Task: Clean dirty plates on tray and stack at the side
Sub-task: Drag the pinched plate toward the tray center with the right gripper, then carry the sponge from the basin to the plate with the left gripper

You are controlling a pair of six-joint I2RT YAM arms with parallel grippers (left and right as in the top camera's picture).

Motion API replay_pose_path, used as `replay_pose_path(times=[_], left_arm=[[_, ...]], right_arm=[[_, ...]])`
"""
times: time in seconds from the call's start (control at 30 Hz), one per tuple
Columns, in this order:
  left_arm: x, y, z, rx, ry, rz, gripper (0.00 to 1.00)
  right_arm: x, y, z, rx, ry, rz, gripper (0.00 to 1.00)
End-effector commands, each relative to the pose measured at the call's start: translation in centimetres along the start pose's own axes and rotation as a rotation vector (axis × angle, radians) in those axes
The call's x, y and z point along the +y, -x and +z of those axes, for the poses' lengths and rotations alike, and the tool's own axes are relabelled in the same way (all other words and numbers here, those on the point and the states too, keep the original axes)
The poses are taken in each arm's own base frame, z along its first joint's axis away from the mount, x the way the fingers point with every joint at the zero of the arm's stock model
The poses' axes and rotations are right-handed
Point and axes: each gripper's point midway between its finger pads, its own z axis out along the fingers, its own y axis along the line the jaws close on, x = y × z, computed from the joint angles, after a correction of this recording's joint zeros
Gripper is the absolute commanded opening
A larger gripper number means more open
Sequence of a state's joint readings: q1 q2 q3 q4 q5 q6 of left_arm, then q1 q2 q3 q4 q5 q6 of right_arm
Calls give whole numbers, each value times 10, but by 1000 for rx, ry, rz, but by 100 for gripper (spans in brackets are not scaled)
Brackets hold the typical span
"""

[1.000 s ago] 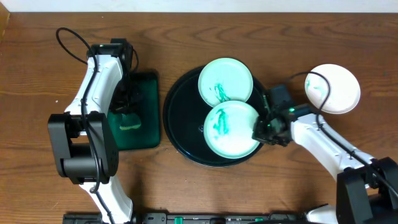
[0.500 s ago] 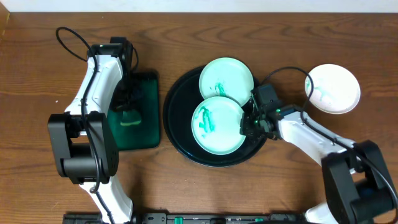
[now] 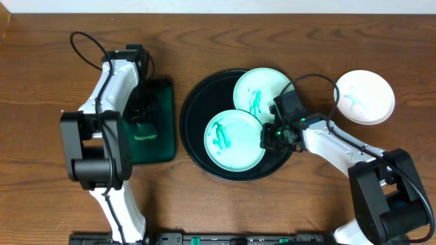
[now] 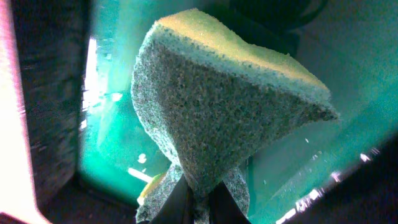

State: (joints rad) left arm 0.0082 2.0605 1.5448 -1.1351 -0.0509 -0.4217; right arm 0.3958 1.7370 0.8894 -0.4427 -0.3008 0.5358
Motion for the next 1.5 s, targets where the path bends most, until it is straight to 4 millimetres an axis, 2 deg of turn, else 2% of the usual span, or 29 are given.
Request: replay_pose_path(times=[0.0, 0.23, 0.43, 0.87, 1.0, 1.17, 1.27, 1.33, 1.47], left_arm=[[-2, -6, 12, 45, 7, 16, 7], [-4, -5, 15, 45, 8, 19, 8], [-6, -6, 15, 43, 4, 23, 7], [-12, 3, 13, 6, -25, 38, 7], [-17, -1, -5, -19, -68, 69, 7], [-28, -12, -47, -95, -152, 113, 7], [-39, -26, -73, -137, -200, 159, 7], [-48, -37, -83, -143, -233, 190, 7], [-78, -64, -90, -87, -329, 263, 7]], right_arm=[[-13, -12, 16, 50, -54, -32, 1], [12, -1, 0, 52, -11, -184, 1], [29, 13, -12, 27, -24, -233, 1], [30, 13, -13, 28, -24, -234, 1], [30, 13, -13, 27, -24, -234, 1], [30, 13, -13, 26, -25, -234, 1], [28, 14, -13, 22, -34, -234, 1], [29, 14, -13, 21, -33, -234, 1], [29, 15, -13, 19, -32, -235, 1]])
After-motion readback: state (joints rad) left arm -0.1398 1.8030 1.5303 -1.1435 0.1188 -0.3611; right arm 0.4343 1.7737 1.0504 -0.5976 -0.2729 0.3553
